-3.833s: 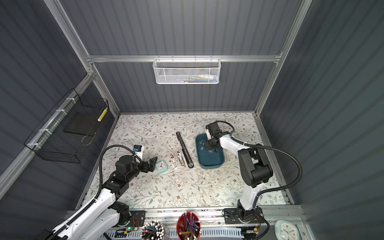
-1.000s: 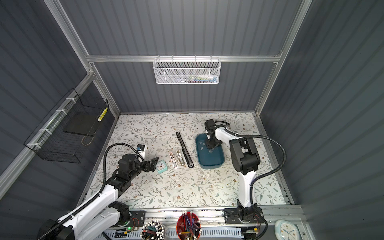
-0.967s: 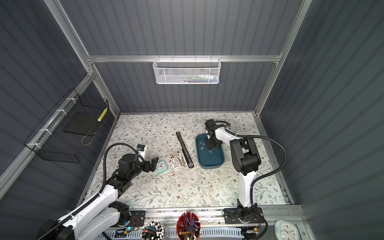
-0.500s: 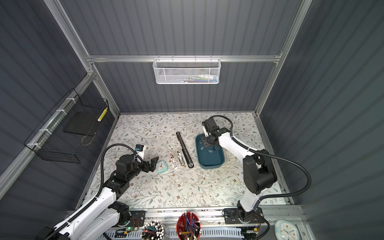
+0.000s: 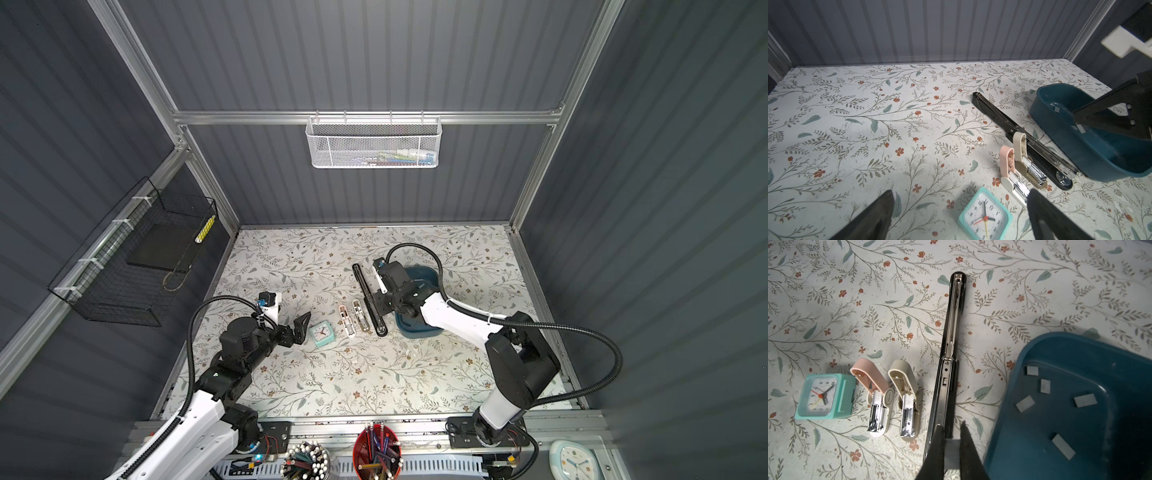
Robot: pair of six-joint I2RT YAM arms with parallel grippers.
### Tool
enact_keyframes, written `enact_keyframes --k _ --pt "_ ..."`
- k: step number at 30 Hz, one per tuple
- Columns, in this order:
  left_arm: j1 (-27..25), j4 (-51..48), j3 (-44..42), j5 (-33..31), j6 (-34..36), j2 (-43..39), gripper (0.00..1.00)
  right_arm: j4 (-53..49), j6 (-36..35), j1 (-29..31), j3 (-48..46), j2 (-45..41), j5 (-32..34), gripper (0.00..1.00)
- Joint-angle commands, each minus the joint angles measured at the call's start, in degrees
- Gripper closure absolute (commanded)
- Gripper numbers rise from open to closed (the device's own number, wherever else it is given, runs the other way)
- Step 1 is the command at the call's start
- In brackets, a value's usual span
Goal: Load the staples into the stapler
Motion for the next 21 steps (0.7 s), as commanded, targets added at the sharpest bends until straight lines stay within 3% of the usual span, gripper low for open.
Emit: enact_keyframes --k 1,11,21 --pt "0.29 -0.62 -0.42 -0.53 -0.92 0.75 0.00 4.26 2.80 0.95 -0.83 -0.18 0.66 0.94" --pt "0.31 -0.23 0.06 0.72 -0.61 2.36 0.00 4.09 1.63 3.32 -0.66 2.57 3.58 0.95" --pt "0.29 2.40 -1.03 9.71 1.60 1.60 0.00 5.13 1.37 3.48 -0.85 5.44 3.32 0.95"
